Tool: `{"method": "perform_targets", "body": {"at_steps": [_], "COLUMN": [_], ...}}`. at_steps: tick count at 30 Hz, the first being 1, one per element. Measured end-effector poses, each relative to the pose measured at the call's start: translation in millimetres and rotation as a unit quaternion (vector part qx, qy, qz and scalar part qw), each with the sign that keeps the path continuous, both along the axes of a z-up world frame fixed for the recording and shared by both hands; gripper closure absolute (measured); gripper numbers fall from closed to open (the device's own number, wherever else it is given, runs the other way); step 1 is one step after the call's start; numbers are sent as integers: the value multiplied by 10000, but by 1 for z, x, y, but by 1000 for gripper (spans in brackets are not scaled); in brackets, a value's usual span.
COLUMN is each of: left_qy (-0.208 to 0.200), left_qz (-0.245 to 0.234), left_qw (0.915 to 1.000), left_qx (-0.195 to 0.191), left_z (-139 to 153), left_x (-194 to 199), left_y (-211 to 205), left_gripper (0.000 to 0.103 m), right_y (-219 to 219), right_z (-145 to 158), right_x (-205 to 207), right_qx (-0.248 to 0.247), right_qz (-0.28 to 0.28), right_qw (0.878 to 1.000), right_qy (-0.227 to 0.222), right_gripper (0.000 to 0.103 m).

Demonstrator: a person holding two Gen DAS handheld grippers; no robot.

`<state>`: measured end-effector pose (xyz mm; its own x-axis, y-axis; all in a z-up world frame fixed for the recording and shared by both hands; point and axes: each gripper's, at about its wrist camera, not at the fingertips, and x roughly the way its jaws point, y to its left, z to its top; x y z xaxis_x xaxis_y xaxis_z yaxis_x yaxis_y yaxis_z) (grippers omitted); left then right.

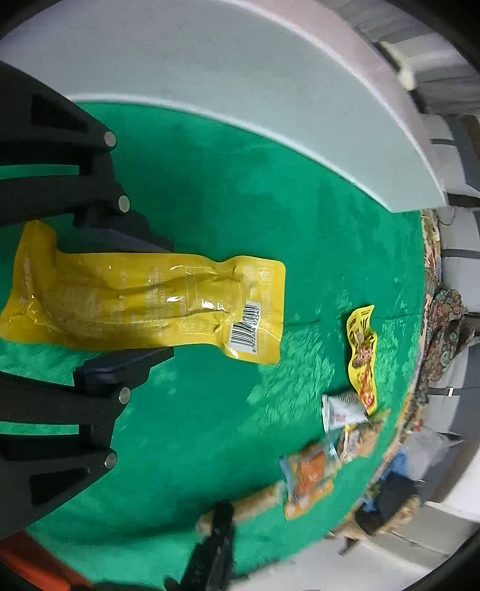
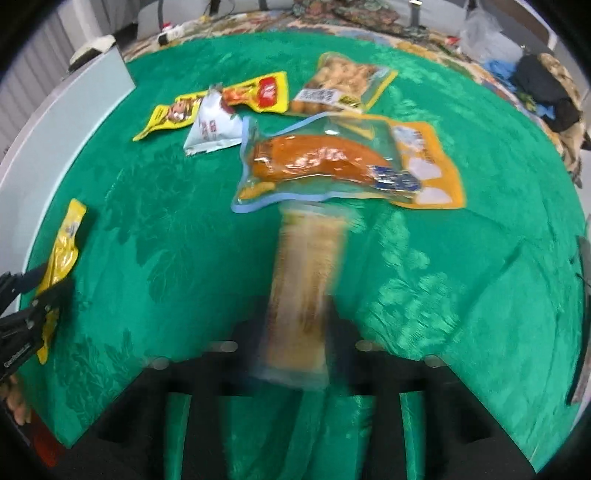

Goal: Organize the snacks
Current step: 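Carry the yellow bag and cream bar into the white box and open both grippers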

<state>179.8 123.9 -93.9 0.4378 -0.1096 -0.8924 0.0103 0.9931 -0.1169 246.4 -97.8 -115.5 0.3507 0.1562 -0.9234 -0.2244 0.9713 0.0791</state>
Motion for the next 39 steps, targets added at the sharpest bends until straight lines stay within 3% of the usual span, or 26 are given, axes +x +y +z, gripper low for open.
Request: {"method": "perform_targets", "body": {"at_steps": [4, 10, 18, 20, 23, 27, 30, 35, 39], "left_qy": [-45, -188, -610, -685, -809, -1037, -1285, -1591, -1492], "left_qz": [251, 426, 363, 390, 491, 607, 821, 1405, 1862], "left_qw": [9983, 9933, 9892, 9876, 9822, 9713, 9658, 9629, 9632], "left_qx": [-533, -1062, -1284, -1359, -1624, -2053, -2097, -1669, -1234], "left_z": [4, 23, 66, 73, 87, 111, 134, 161, 159], "left_x": [-25, -52, -72, -76, -83, -90, -91, -87, -81], "left_y": [14, 19, 22, 26, 37, 64, 98, 178, 237], "left_gripper": [55, 55, 55, 55, 55, 55, 55, 55, 55], "right_y": [-28, -70, -96, -101, -99, -78, -45, 49, 139], "right_z": [7, 24, 48, 50, 54, 73, 100, 160, 188], "right_x": [-23, -54, -69, -72, -72, -76, -77, -67, -60], "right_qx": [690, 1784, 3186, 3436, 3412, 3023, 2929, 3110, 3064], "right_qz": [-244, -639, -870, -914, -928, -665, -256, 712, 1419], "right_qw": [9972, 9818, 9439, 9346, 9354, 9508, 9552, 9455, 9379], "right_qy": [143, 120, -22, -17, -30, -159, -332, -645, -791], "right_gripper": [76, 76, 76, 76, 76, 76, 76, 76, 76]}}
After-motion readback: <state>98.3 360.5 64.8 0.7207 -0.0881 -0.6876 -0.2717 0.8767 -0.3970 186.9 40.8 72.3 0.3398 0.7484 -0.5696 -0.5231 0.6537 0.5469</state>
